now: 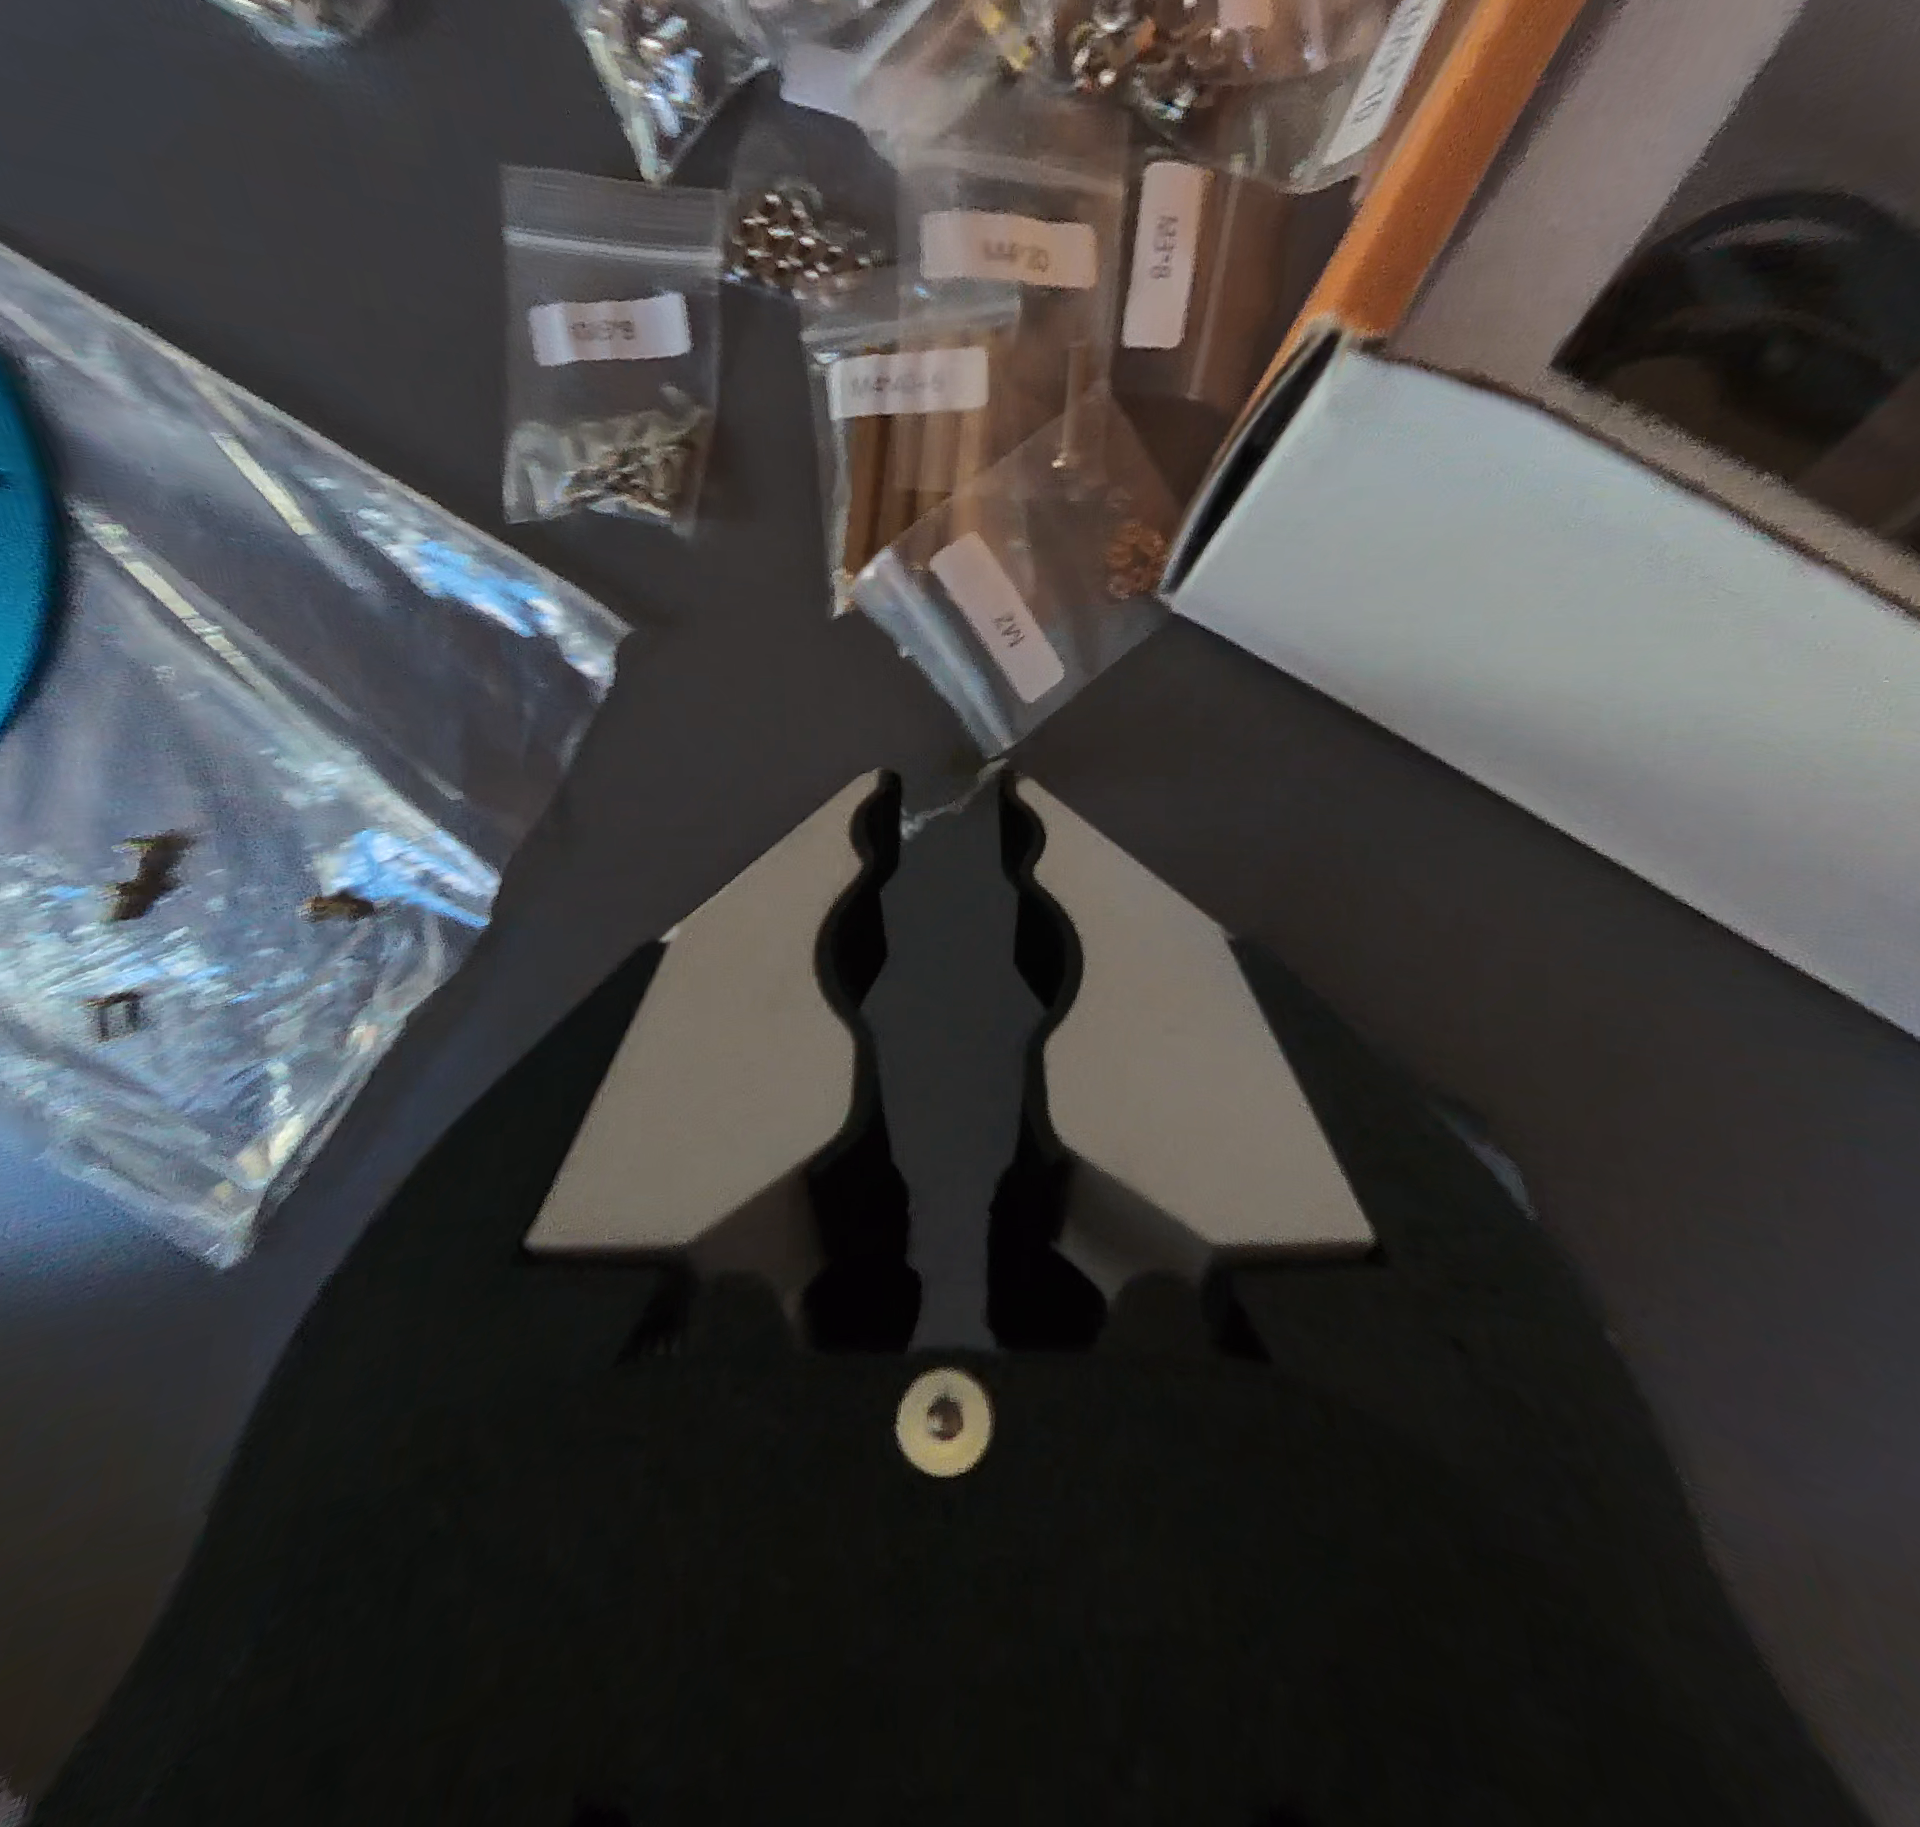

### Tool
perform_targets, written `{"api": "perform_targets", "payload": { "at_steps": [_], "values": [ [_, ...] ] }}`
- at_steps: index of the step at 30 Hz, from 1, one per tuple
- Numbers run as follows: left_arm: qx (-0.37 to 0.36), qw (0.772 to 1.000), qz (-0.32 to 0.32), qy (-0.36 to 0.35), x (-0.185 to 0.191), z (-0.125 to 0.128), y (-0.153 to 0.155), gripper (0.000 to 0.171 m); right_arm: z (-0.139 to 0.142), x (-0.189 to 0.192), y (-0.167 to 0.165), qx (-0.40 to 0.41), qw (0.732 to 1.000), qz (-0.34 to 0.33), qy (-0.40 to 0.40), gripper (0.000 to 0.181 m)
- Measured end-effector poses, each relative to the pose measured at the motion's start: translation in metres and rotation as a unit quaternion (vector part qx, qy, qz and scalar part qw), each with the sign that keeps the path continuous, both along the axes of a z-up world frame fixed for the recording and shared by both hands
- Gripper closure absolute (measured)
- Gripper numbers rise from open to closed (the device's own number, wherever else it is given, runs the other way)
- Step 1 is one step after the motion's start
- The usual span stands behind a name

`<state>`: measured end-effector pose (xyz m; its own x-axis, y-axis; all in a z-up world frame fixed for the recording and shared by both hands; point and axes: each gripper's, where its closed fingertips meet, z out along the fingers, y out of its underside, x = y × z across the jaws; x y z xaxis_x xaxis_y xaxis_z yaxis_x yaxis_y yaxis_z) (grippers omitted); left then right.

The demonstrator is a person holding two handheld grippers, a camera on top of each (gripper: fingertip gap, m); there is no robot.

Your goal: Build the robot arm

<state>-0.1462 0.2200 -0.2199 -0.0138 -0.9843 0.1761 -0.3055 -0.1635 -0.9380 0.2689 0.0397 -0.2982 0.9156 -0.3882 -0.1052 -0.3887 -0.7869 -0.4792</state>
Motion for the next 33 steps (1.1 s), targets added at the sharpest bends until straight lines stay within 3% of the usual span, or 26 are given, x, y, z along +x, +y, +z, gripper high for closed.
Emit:
{"api": "perform_targets", "payload": {
  "at_steps": [4,9,11,16,21,25,29,33],
  "values": [
    [0.019,1.0,-0.014,0.012,0.011,0.004,0.001,0.153,0.027,-0.02,0.009,0.114,0.992,0.034,0.035,0.151],
    [0.08,0.993,-0.062,0.054,0.047,0.021,0.008,0.153,0.07,-0.033,0.007,0.238,0.966,0.065,-0.073,0.146],
    [0.11,0.984,-0.112,0.08,0.078,0.032,0.004,0.152,0.072,-0.036,0.006,0.256,0.96,0.059,-0.1,0.15],
    [0.141,0.944,-0.264,0.138,0.188,0.052,-0.019,0.148,0.052,-0.055,0.019,0.251,0.964,0.056,-0.068,0.149],
    [0.182,0.9,-0.334,0.212,0.333,0.031,-0.014,0.147,0.052,-0.058,0.023,0.252,0.96,0.074,-0.101,0.157],
    [0.183,0.867,-0.383,0.26,0.431,-0.006,-0.029,0.144,0.058,-0.058,0.022,0.264,0.957,0.07,-0.094,0.157],
    [0.169,0.85,-0.408,0.287,0.49,-0.032,-0.058,0.138,0.058,-0.052,0.018,0.262,0.959,0.06,-0.093,0.157],
    [0.162,0.849,-0.397,0.308,0.516,-0.047,-0.071,0.135,0.061,-0.052,0.016,0.271,0.957,0.058,-0.082,0.158]
  ]
}}
